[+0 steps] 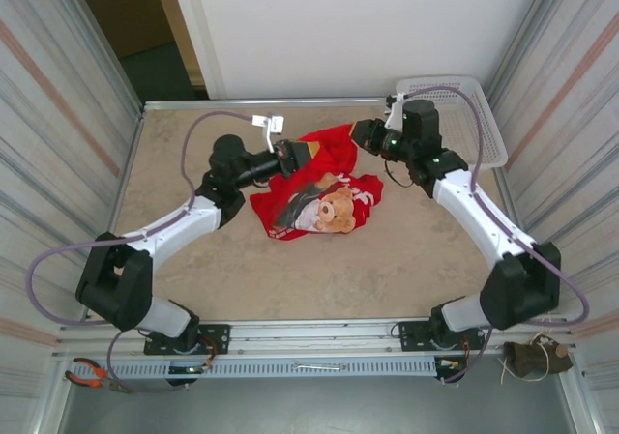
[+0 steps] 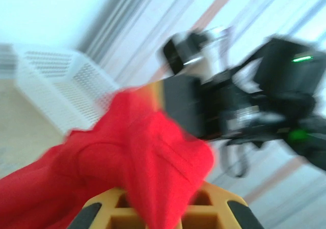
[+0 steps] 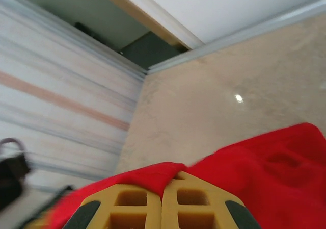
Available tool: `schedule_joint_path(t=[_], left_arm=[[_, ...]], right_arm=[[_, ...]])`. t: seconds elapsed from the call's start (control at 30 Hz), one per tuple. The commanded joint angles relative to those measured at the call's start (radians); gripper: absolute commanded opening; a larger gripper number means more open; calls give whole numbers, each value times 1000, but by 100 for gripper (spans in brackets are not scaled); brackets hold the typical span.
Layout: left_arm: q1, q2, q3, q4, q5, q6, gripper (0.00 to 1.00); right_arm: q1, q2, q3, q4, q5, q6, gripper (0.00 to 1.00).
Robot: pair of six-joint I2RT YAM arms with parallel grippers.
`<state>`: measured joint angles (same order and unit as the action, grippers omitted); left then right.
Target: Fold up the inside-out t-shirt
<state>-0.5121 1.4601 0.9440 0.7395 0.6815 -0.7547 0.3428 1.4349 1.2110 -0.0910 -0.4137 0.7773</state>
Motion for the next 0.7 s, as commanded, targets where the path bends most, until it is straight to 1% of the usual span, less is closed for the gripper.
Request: schedule_joint_path(t=[0.0,0.07,0.23,0.33,0.43,0.6,0.63,0.67], left_arm=[[21,33,31,272,232,-199,0],[29,51,41,306,247,-236,0],[32,67,71,297,276,-236,0],[32,65,87,263,292,-220,0],[32,55,90,228,295,-197,0],[32,45,100,195,299,-176,0],[32,45,101,188,301,-174,0],[32,43,103,182,299,-169,0]], right_arm=[[-7,-15,-12,36,-59,13,53],[-4,-75,-50,32,-46,14,62],[1,-219,-143,31,-32,56,69],[11,-245,-164,58,-44,101,71],[34,-231,-169,102,-55,155,74],[103,-149,-172,147,-47,207,75],[111,-130,-177,167,-57,221,73],[114,-113,-185,201,-77,241,64]])
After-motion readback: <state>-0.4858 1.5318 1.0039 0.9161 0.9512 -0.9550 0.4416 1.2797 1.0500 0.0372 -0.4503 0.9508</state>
